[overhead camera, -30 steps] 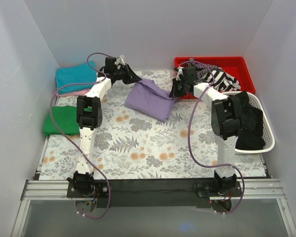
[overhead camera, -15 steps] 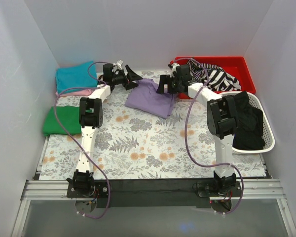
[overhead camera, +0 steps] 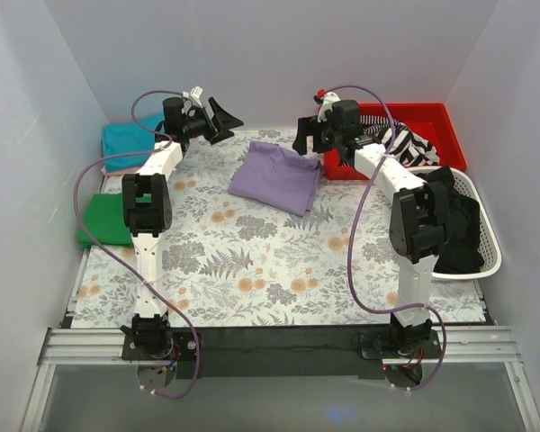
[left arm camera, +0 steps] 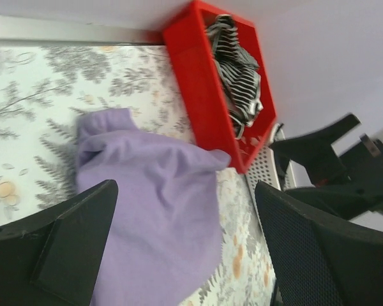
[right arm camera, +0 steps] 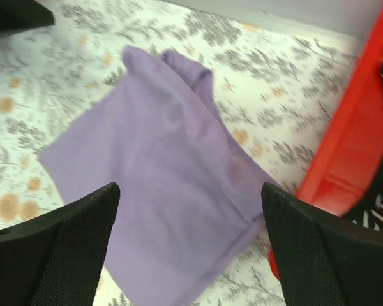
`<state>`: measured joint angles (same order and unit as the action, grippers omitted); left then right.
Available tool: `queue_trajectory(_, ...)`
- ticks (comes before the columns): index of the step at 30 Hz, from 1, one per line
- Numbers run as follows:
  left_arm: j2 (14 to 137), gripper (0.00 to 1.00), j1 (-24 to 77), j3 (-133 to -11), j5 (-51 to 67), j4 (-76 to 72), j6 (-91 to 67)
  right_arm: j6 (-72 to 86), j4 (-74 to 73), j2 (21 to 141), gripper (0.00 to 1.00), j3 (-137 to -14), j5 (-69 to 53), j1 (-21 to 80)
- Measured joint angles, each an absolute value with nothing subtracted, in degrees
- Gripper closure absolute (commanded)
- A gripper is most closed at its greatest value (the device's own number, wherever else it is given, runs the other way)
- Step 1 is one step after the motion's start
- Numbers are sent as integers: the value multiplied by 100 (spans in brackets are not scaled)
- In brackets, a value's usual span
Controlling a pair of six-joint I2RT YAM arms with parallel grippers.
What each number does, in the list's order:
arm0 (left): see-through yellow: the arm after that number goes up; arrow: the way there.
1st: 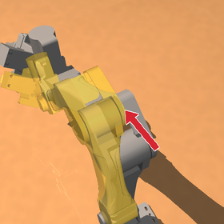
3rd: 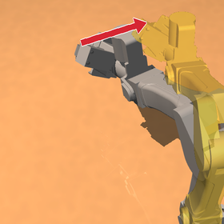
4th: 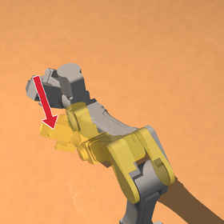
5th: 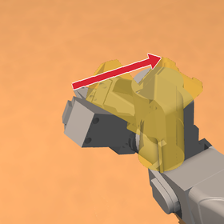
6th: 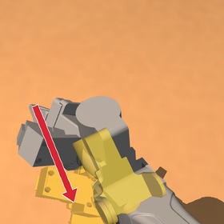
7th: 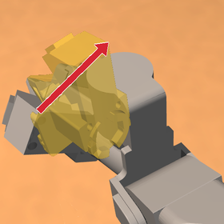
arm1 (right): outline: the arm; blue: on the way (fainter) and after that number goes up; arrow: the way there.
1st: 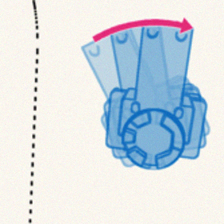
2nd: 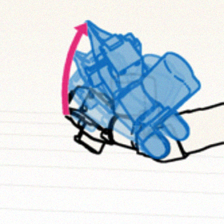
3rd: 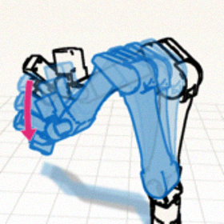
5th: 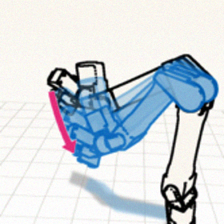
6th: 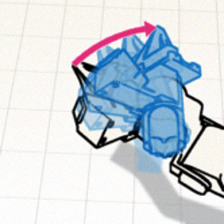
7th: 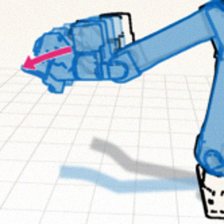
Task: Fold and stack the t-shirts
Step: Fold the tshirt
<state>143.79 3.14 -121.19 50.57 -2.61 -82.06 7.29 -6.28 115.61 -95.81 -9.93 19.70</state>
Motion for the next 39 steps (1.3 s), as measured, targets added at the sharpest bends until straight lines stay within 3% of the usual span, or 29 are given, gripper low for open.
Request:
queue_trajectory(11,14324,14,775,-11751,6543,-1260,-9032,775,-1092,12630,7,-10436,-1953,2237)
queue_trajectory(16,15050,14,969,-11642,6978,-3074,-10481,814,-1341,13006,6,-10449,-1988,2224)
queue_trajectory(22,16029,14,893,-12243,7105,-3645,-11251,808,-1660,13482,6,-11209,-1763,2220)
queue_trajectory(29,15937,15,864,-12466,6287,-2425,-10007,840,-2025,13972,5,-11937,-1358,2220)
queue_trajectory(39,14619,15,939,-10857,5131,-1184,-8125,867,-2318,14173,4,-12140,-1219,2224)
